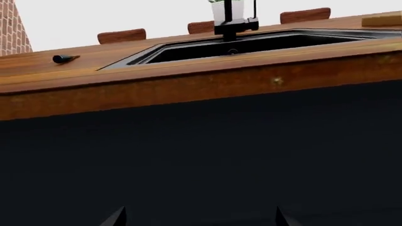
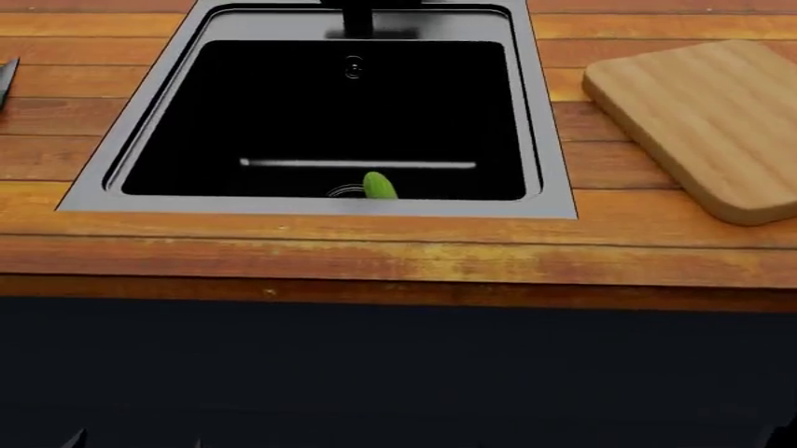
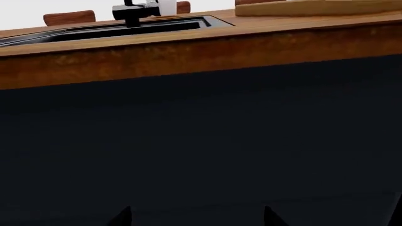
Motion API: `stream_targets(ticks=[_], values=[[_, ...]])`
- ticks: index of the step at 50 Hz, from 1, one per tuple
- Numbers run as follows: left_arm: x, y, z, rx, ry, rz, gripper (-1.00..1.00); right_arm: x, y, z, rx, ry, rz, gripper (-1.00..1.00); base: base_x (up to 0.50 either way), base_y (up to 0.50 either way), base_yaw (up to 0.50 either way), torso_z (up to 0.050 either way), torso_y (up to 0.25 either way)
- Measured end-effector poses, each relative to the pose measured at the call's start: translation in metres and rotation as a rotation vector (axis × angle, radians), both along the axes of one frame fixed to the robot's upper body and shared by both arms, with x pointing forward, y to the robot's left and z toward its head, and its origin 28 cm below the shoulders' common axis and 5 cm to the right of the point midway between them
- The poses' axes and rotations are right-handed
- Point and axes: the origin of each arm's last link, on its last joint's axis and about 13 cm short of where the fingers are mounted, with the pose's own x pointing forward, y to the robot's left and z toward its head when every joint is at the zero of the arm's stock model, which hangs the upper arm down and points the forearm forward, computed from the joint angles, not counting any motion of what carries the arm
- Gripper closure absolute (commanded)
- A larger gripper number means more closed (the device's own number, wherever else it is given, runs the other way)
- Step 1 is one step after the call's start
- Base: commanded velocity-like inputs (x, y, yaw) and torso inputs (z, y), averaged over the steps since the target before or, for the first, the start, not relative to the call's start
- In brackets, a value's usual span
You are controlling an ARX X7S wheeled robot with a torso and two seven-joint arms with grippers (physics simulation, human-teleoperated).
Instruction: Pick the vegetables from the sink and place them on the cutting board.
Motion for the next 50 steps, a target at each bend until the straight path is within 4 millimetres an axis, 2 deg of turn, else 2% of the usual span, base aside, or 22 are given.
stream_targets(ticks=[4, 7, 14, 21, 29, 35, 41, 45, 50], values=[[0.005, -0.003, 0.012, 0.023, 0.017, -0.025, -1.0, 0.002, -0.005, 0.016, -0.01, 0.025, 0.01, -1.0, 0.0, 0.0, 0.0, 0.0, 0.0], [0.016, -0.005, 0.033, 0.038, -0.003, -0.041, -1.0, 0.008, -0.009, 0.042, -0.014, 0.004, 0.019, -1.0, 0.0, 0.0, 0.0, 0.0, 0.0], [0.04, -0.007, 0.107, 0.104, -0.123, -0.05, -1.0, 0.029, -0.015, 0.117, -0.031, -0.091, 0.035, -1.0, 0.0, 0.0, 0.0, 0.0, 0.0], [0.049, -0.004, 0.179, 0.16, -0.252, -0.023, -1.0, 0.037, -0.016, 0.191, -0.089, -0.199, 0.061, -1.0, 0.0, 0.0, 0.0, 0.0, 0.0], [0.047, 0.001, 0.236, 0.202, -0.354, 0.012, -1.0, 0.036, -0.016, 0.255, -0.12, -0.273, 0.068, -1.0, 0.0, 0.0, 0.0, 0.0, 0.0], [0.043, 0.003, 0.264, 0.222, -0.404, 0.032, -1.0, 0.03, -0.016, 0.294, -0.163, -0.316, 0.066, -1.0, 0.0, 0.0, 0.0, 0.0, 0.0], [0.039, 0.004, 0.285, 0.242, -0.442, 0.048, -1.0, 0.024, -0.018, 0.322, -0.212, -0.342, 0.056, -1.0, 0.0, 0.0, 0.0, 0.0, 0.0], [0.036, 0.004, 0.293, 0.252, -0.459, 0.058, -1.0, 0.019, -0.021, 0.335, -0.236, -0.357, 0.044, -1.0, 0.0, 0.0, 0.0, 0.0, 0.0], [0.035, 0.005, 0.294, 0.26, -0.462, 0.067, -1.0, 0.015, -0.023, 0.337, -0.279, -0.361, 0.024, -1.0, 0.0, 0.0, 0.0, 0.0, 0.0]])
